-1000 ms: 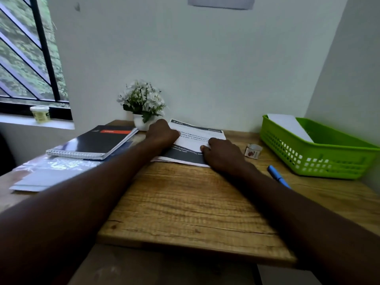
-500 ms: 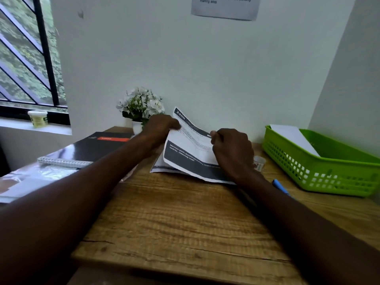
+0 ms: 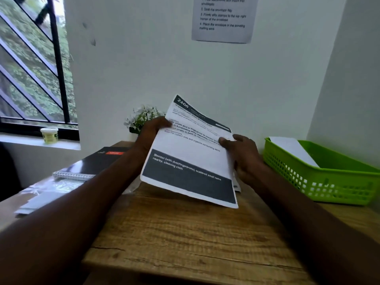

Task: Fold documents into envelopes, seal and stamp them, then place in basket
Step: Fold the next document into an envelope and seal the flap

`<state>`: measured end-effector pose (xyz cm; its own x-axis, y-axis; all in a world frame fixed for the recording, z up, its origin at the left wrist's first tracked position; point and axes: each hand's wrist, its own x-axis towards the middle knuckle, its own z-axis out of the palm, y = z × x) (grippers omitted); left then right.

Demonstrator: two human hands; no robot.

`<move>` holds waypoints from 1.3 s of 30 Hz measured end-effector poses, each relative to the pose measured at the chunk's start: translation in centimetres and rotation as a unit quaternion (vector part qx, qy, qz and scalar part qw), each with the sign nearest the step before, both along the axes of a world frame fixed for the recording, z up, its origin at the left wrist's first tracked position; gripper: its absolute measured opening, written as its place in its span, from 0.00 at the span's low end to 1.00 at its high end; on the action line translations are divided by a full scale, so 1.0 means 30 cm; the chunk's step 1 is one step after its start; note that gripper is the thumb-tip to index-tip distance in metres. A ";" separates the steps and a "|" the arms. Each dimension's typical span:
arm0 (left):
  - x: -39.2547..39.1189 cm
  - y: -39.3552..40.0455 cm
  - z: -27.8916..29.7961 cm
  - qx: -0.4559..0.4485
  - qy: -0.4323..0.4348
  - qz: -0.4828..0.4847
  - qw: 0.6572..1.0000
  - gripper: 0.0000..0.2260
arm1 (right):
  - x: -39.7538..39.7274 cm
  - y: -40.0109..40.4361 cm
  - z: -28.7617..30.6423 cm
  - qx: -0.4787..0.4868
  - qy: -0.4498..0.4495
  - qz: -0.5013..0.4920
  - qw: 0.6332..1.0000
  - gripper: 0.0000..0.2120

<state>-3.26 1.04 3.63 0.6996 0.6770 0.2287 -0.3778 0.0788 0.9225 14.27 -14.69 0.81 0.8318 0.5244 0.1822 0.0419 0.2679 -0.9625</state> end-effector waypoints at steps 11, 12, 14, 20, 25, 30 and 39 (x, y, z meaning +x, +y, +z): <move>0.003 0.097 -0.089 -0.011 0.010 0.100 0.995 0.03 | -0.012 -0.018 -0.005 0.000 0.009 0.018 1.000 0.06; 0.007 0.099 -0.091 -0.019 0.003 0.090 0.996 0.05 | -0.013 -0.019 -0.006 -0.006 0.000 0.007 1.000 0.04; 0.007 0.100 -0.091 -0.033 -0.003 0.054 0.998 0.12 | -0.008 -0.014 -0.010 -0.019 -0.010 -0.016 1.000 0.03; 0.010 0.099 -0.108 0.007 0.009 0.051 0.999 0.20 | -0.016 -0.019 0.001 -0.029 -0.065 -0.029 0.997 0.18; 0.005 0.089 -0.107 0.031 0.015 0.047 0.998 0.14 | -0.033 -0.029 -0.015 -0.028 -0.082 0.042 0.995 0.09; 0.000 0.079 -0.101 0.046 0.053 0.087 0.994 0.10 | -0.024 -0.021 0.004 -0.033 -0.056 -0.082 0.995 0.16; 0.012 0.075 -0.125 0.069 0.023 0.076 0.994 0.06 | -0.015 -0.004 -0.015 -0.049 -0.085 -0.017 0.995 0.14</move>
<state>-2.91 3.29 -0.11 0.6030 0.7406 0.2963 -0.3329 -0.1040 0.9372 13.83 -14.82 0.35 0.8107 0.5187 0.2713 0.2141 0.1687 -0.9621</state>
